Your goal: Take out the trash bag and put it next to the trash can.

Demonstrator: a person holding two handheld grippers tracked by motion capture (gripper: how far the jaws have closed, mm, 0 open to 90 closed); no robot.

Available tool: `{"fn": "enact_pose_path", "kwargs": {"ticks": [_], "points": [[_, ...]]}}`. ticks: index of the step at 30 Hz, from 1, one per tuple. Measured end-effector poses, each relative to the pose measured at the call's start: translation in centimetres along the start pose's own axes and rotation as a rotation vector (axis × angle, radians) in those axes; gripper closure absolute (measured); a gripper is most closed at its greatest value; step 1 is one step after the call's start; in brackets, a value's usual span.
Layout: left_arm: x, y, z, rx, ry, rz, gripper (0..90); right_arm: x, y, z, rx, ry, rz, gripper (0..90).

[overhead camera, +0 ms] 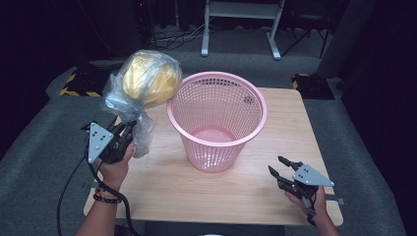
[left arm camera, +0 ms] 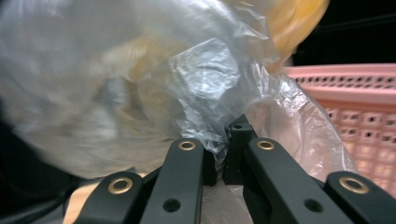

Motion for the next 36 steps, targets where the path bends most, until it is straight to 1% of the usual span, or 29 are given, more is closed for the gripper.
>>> {"fn": "enact_pose_path", "kwargs": {"ticks": [1, 2, 3, 4, 5, 6, 7, 8, 9, 12, 15, 17, 18, 19, 21, 22, 24, 25, 26, 27, 28, 29, 30, 31, 32, 33, 34, 35, 36], "points": [[-0.4, -0.3, 0.7, 0.001, -0.032, -0.014, 86.9, -0.5, 0.2, 0.0, 0.01, -0.018, 0.011, 47.3], [-0.4, -0.3, 0.7, 0.001, -0.032, -0.014, 86.9, -0.7, 0.2, 0.0, 0.012, -0.027, 0.012, 46.5], [-1.0, -0.7, 1.5, -0.007, -0.069, -0.03, 86.9, -0.9, 0.3, 0.0, 0.013, -0.037, 0.013, 45.8], [-1.0, -0.7, 1.5, -0.007, -0.069, -0.03, 86.9, -1.0, 0.4, 0.0, 0.018, -0.045, 0.017, 45.5], [-1.6, -0.9, 2.3, -0.016, -0.105, -0.031, 86.9, -1.2, 0.4, 0.0, 0.022, -0.048, 0.021, 44.9], [-1.6, -0.9, 2.3, -0.016, -0.105, -0.031, 86.9, -1.2, 0.4, 0.0, 0.022, -0.048, 0.021, 44.9], [-2.1, -1.1, 2.7, -0.021, -0.13, -0.034, 86.8, -1.4, 0.6, 0.0, 0.021, -0.058, 0.032, 44.6], [-2.8, -1.2, 3.3, -0.044, -0.165, -0.045, 86.8, -1.5, 0.7, 0.0, 0.023, -0.059, 0.032, 44.6], [-2.8, -1.2, 3.3, -0.044, -0.165, -0.045, 86.8, -1.5, 0.7, 0.0, 0.023, -0.059, 0.032, 44.6], [-4.0, -1.2, 4.3, -0.061, -0.211, -0.054, 86.8, -1.8, 0.9, 0.1, 0.027, -0.064, 0.045, 44.6], [-4.8, -1.0, 5.1, -0.072, -0.241, -0.053, 86.7, -2.1, 1.1, 0.3, 0.027, -0.079, 0.05, 44.5], [-5.0, -0.9, 5.6, -0.076, -0.249, -0.053, 86.7, -2.2, 1.1, 0.3, 0.026, -0.079, 0.051, 44.5], [-5.2, -0.9, 6.3, -0.089, -0.257, -0.069, 86.6, -2.3, 1.2, 0.4, 0.025, -0.083, 0.053, 44.5], [-5.2, -0.9, 6.3, -0.089, -0.257, -0.069, 86.6, -2.3, 1.2, 0.4, 0.025, -0.083, 0.053, 44.5], [-5.7, -0.8, 7.4, -0.1, -0.28, -0.071, 86.4, -2.5, 1.3, 0.4, 0.021, -0.088, 0.057, 44.4], [-5.7, -0.8, 7.4, -0.1, -0.28, -0.071, 86.2, -2.5, 1.3, 0.4, 0.021, -0.088, 0.057, 44.4], [-6.4, -0.5, 8.3, -0.106, -0.325, -0.061, 84.4, -2.7, 1.4, 0.4, 0.019, -0.093, 0.059, 44.5], [-6.4, -0.5, 8.3, -0.106, -0.325, -0.061, 80.0, -2.7, 1.4, 0.4, 0.019, -0.093, 0.059, 44.5], [-6.7, -0.5, 8.5, -0.109, -0.346, -0.074, 72.9, -2.9, 1.5, 0.5, 0.02, -0.102, 0.059, 44.4], [-6.8, -0.4, 8.5, -0.107, -0.361, -0.089, 72.9, -2.9, 1.5, 0.5, 0.02, -0.102, 0.059, 44.4], [-6.8, -0.5, 8.5, -0.107, -0.374, -0.095, 67.9, -3.0, 1.5, 0.5, 0.022, -0.104, 0.061, 44.4], [-6.8, -0.5, 8.4, -0.101, -0.385, -0.102, 60.1, -3.0, 1.5, 0.5, 0.021, -0.106, 0.06, 44.4], [-6.8, -0.6, 8.3, -0.109, -0.401, -0.109, 52.9, -3.1, 1.5, 0.5, 0.02, -0.108, 0.059, 44.4], [-6.8, -0.6, 8.0, -0.128, -0.421, -0.11, 43.6, -3.2, 1.6, 0.6, 0.022, -0.109, 0.065, 44.4], [-6.8, -0.6, 8.0, -0.128, -0.421, -0.11, 39.9, -3.2, 1.6, 0.6, 0.022, -0.109, 0.065, 44.4], [-6.7, -0.6, 7.6, -0.135, -0.454, -0.105, 34.3, -3.2, 1.6, 0.6, 0.02, -0.113, 0.062, 44.4], [-6.7, -0.6, 7.6, -0.135, -0.454, -0.105, 29.7, -3.2, 1.6, 0.6, 0.02, -0.113, 0.062, 44.4], [-6.7, -0.5, 7.3, -0.147, -0.487, -0.095, 29.7, -3.2, 1.6, 0.6, 0.022, -0.114, 0.063, 44.4], [-6.7, -0.4, 6.9, -0.14, -0.513, -0.078, 25.6, -3.2, 1.6, 0.5, 0.022, -0.116, 0.061, 44.2]]}}
Point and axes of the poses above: each handheld gripper's, and its own axes: z roughly forward along the jaws, x roughly out of its top, y roughly to its right, the point moved 7 cm from there along z, roughly forward along the jaws, and after that the axes turned 9 degrees about -y, right-handed, at the moved point
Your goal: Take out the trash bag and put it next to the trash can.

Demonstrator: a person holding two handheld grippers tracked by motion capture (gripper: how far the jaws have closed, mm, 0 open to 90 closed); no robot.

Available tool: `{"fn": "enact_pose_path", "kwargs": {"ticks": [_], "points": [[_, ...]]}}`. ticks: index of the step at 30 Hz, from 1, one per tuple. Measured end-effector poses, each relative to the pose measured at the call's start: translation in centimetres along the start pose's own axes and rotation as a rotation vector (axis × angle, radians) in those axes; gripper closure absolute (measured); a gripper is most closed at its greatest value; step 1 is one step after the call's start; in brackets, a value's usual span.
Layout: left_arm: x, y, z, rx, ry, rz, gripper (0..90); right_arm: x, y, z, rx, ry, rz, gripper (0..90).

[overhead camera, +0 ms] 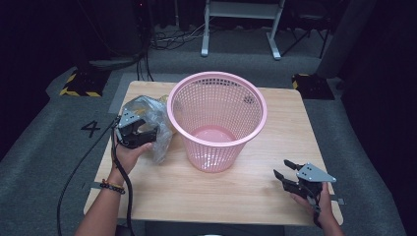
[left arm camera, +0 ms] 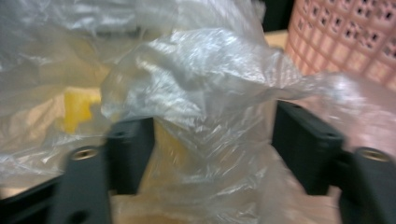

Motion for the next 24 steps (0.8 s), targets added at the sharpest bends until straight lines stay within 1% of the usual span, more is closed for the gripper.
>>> {"fn": "enact_pose_path", "kwargs": {"ticks": [1, 3, 5, 6, 7, 8, 9, 10, 11, 12, 13, 14, 15, 16, 17, 18, 20, 21, 22, 23, 24], "points": [[-0.2, 0.1, -0.3, 0.012, -0.019, 0.017, 22.2, 0.0, 0.0, 0.0, -0.003, 0.0, -0.002, 44.1], [-0.8, 0.5, -1.0, -0.018, -0.059, 0.022, 15.7, 0.1, 0.1, -0.1, -0.005, 0.002, -0.002, 43.8], [-1.5, 0.9, -1.5, -0.057, -0.099, 0.004, 15.8, 0.1, 0.1, -0.2, -0.005, 0.001, -0.002, 43.6], [-2.0, 1.2, -1.9, -0.079, -0.114, 0.004, 15.7, 0.1, 0.2, -0.2, -0.005, -0.001, -0.003, 43.4], [-2.4, 1.4, -2.1, -0.075, -0.116, 0.023, 15.9, 0.1, 0.2, -0.2, -0.006, -0.002, -0.002, 43.0], [-3.0, 1.7, -2.3, -0.063, -0.131, 0.057, 16.3, 0.1, 0.2, -0.2, -0.007, -0.007, -0.004, 42.7], [-4.2, 2.3, -2.4, -0.059, -0.167, 0.102, 16.3, 0.1, 0.2, -0.2, -0.005, -0.007, -0.005, 42.6], [-4.9, 2.6, -2.4, -0.054, -0.193, 0.13, 16.3, 0.1, 0.2, -0.3, -0.002, -0.007, -0.007, 42.5], [-5.6, 2.8, -2.4, -0.042, -0.211, 0.139, 16.3, 0.1, 0.2, -0.3, -0.001, -0.008, -0.007, 42.4], [-5.6, 2.8, -2.4, -0.042, -0.211, 0.139, 16.2, 0.1, 0.2, -0.3, -0.001, -0.008, -0.007, 42.4], [-6.4, 3.0, -2.4, -0.024, -0.225, 0.152, 16.2, 0.1, 0.2, -0.3, -0.002, -0.009, -0.008, 42.3], [-7.1, 3.2, -2.4, -0.018, -0.234, 0.156, 16.2, 0.2, 0.1, -0.3, 0.0, -0.009, -0.01, 42.2], [-8.2, 3.4, -2.3, -0.016, -0.254, 0.158, 16.2, 0.2, 0.1, -0.2, 0.001, -0.011, -0.014, 42.0], [-8.8, 3.5, -2.2, -0.025, -0.259, 0.152, 16.2, 0.2, 0.0, -0.2, 0.002, -0.013, -0.014, 41.9], [-8.8, 3.5, -2.2, -0.025, -0.259, 0.152, 16.2, 0.2, 0.0, -0.2, 0.002, -0.013, -0.014, 41.9], [-9.5, 3.6, -2.1, -0.037, -0.272, 0.151, 16.2, 0.2, 0.0, -0.2, 0.006, -0.015, -0.014, 41.8], [-10.6, 3.7, -1.9, -0.054, -0.298, 0.128, 16.3, 0.1, -0.1, -0.1, 0.011, -0.02, -0.016, 41.2], [-11.4, 3.8, -1.7, -0.064, -0.321, 0.13, 16.3, 0.0, -0.1, -0.1, 0.015, -0.025, -0.017, 40.1], [-11.6, 3.9, -1.6, -0.068, -0.329, 0.129, 16.3, -0.1, -0.2, 0.0, 0.021, -0.032, -0.017, 39.7], [-12.2, 4.1, -1.4, -0.066, -0.351, 0.144, 16.4, -0.4, -0.3, 0.0, 0.041, -0.048, -0.012, 38.2], [-12.5, 4.2, -1.3, -0.065, -0.358, 0.146, 16.4, -0.4, -0.3, 0.0, 0.041, -0.048, -0.012, 38.2]]}}
Point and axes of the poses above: each handheld gripper's, and its own axes: z roughly forward along the jaws, x roughly out of its top, y roughly to its right, the point moved 7 cm from there along z, roughly forward along the jaws, and after that the axes turned 9 degrees about -y, right-handed, at the moved point
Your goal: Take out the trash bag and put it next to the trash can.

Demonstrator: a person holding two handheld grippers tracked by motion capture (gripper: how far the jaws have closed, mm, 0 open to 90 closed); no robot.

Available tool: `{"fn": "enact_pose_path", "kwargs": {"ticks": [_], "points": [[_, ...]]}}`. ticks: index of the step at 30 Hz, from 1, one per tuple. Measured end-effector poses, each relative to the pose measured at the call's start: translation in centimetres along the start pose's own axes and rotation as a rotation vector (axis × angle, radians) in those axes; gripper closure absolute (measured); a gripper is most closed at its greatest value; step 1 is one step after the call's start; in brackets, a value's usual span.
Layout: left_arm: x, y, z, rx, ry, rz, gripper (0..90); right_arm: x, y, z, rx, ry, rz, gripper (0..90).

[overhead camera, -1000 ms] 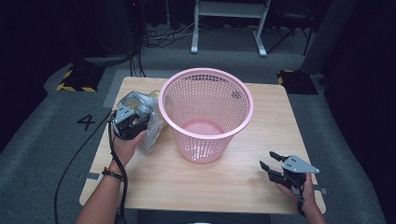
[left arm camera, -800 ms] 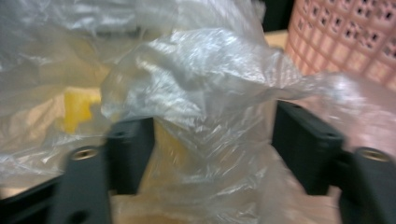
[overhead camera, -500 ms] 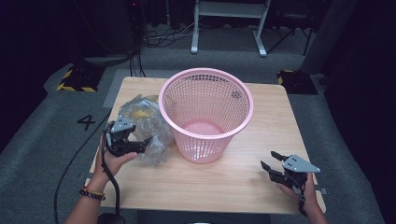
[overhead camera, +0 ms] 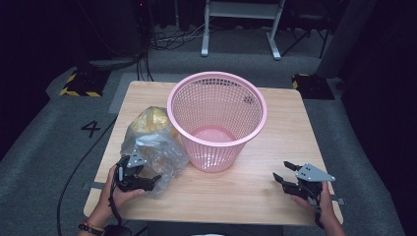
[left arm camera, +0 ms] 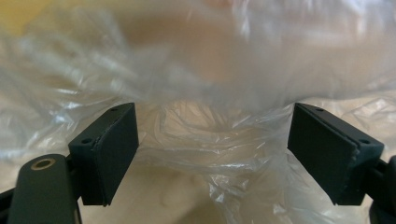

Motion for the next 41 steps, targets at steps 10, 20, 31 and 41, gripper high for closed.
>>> {"fn": "enact_pose_path", "kwargs": {"ticks": [10, 20, 31, 41], "points": [[-2.1, 0.1, 1.1, -0.016, 0.009, 0.007, 15.9, -2.6, -1.1, 0.8, 0.101, -0.135, 0.021, 26.8], [-2.3, -0.1, 1.3, -0.008, 0.05, 0.042, 15.3, -4.5, -1.3, 0.6, 0.131, -0.187, 0.088, 22.5], [-2.0, -0.1, 1.5, -0.018, 0.049, 0.045, 15.3, -4.5, -1.3, 0.7, 0.146, -0.194, 0.104, 21.4], [-1.9, -0.1, 1.5, -0.023, 0.049, 0.049, 15.3, -4.4, -1.4, 0.9, 0.161, -0.194, 0.092, 20.6]]}}
Point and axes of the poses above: each handheld gripper's, and its own axes: z roughly forward along the jaws, x roughly out of its top, y roughly to its right, the point moved 7 cm from there along z, roughly forward along the jaws, and after that the axes turned 9 degrees about -y, right-handed, at the moved point
